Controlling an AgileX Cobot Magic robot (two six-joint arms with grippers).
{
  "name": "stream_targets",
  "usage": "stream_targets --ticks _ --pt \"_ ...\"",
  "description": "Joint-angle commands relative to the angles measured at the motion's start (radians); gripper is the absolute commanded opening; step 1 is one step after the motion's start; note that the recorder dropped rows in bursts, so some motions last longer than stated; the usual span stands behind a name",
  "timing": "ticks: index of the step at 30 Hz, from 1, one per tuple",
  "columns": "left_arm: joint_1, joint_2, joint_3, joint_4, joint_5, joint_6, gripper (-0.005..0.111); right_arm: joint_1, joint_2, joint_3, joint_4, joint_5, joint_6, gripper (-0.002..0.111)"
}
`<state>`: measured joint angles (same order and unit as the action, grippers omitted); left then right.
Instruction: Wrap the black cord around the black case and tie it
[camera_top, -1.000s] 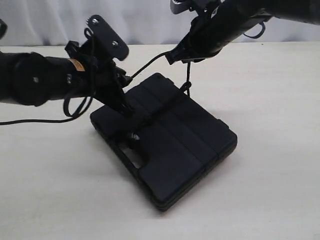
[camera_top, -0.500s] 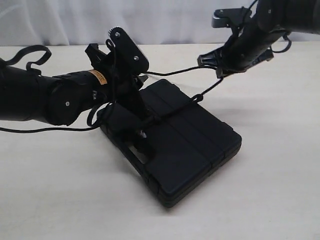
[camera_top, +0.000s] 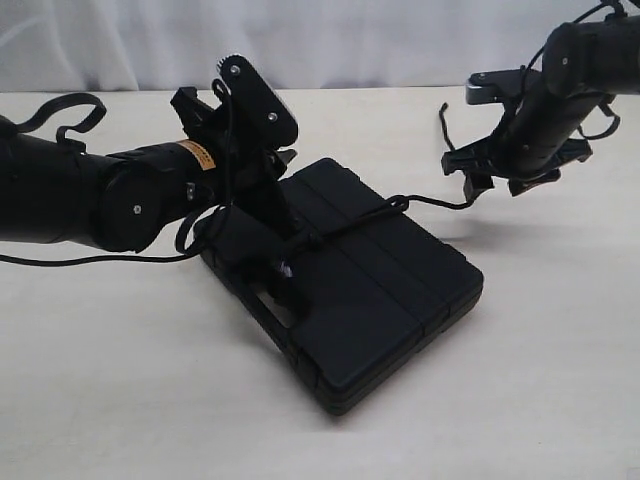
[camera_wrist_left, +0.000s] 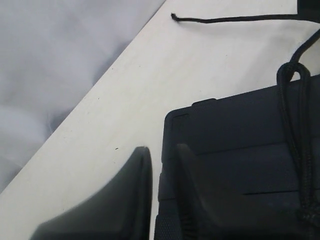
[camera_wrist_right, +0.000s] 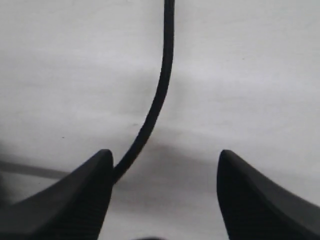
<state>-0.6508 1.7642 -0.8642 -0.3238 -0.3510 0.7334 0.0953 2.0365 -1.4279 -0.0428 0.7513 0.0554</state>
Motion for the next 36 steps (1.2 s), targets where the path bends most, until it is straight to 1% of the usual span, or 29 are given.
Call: stream_targets --ticks 1,3,5,7,8,9,10,11,12,13,15,16,18,21,25,28,31,32,33,36 --pt "-0.002 0.003 0.002 0.002 0.001 -0.005 0.017 -0.019 -0.004 -0.041 -0.123 0.063 0.063 0.058" --pt "-0.002 0.003 0.002 0.002 0.001 -0.005 0.017 -0.03 -0.004 -0.043 -0.193 0.074 0.118 0.058" --pt "-0.002 0.003 0.002 0.002 0.001 -0.005 0.017 -0.05 -0.006 -0.043 -0.211 0.074 0.12 0.057" --pt "-0.002 0.003 0.002 0.002 0.001 0.0 0.017 -0.058 -0.031 -0.043 -0.211 0.045 0.119 0.05" --pt "-0.002 0.003 0.002 0.002 0.001 0.002 0.017 -0.058 -0.064 -0.043 -0.208 0.014 0.102 0.042" --pt "-0.002 0.003 0.002 0.002 0.001 0.002 0.017 -0.058 -0.083 -0.043 -0.203 0.0 0.085 0.038" --pt "-0.002 0.003 0.002 0.002 -0.002 0.002 0.017 -0.058 -0.122 -0.043 -0.146 -0.03 0.047 0.032" --pt "-0.002 0.003 0.002 0.002 -0.002 0.002 0.017 -0.058 -0.138 -0.043 -0.105 -0.05 0.036 0.03" --pt "-0.002 0.003 0.002 0.002 -0.002 0.002 0.017 -0.058 -0.156 -0.043 0.02 -0.08 0.013 0.031" --pt "-0.002 0.003 0.002 0.002 0.0 0.002 0.017 -0.058 -0.154 -0.048 0.084 -0.1 -0.038 0.036" --pt "-0.002 0.003 0.002 0.0 0.0 0.002 0.017 -0.058 -0.107 -0.076 0.161 -0.128 -0.049 0.048" --pt "-0.002 0.003 0.002 -0.002 0.0 0.0 0.017 -0.058 -0.058 -0.106 0.166 -0.123 -0.049 0.051" --pt "-0.002 0.003 0.002 -0.002 0.0 0.0 0.017 -0.058 0.05 -0.206 0.164 -0.075 -0.03 0.051" --pt "-0.002 0.003 0.002 -0.002 -0.011 0.0 0.017 -0.056 0.219 -0.414 0.162 0.022 -0.016 0.051" --pt "-0.002 0.003 0.002 -0.002 -0.029 0.0 0.017 -0.036 0.347 -0.548 0.131 0.09 -0.022 0.05" --pt "-0.002 0.003 0.002 0.0 -0.029 0.0 0.017 -0.02 0.406 -0.608 0.094 0.115 -0.03 0.041" --pt "-0.002 0.003 0.002 -0.002 -0.026 0.0 0.017 -0.017 0.42 -0.615 0.078 0.107 -0.035 0.019" --pt "-0.002 0.003 0.002 -0.002 -0.024 0.0 0.017 -0.026 0.42 -0.615 0.062 0.107 -0.018 0.008" --pt "-0.002 0.003 0.002 -0.002 -0.021 0.0 0.017 -0.033 0.416 -0.615 0.053 0.113 0.009 0.004" --pt "-0.002 0.003 0.002 -0.002 -0.021 0.0 0.017 -0.074 0.396 -0.596 0.082 0.134 0.075 0.004"
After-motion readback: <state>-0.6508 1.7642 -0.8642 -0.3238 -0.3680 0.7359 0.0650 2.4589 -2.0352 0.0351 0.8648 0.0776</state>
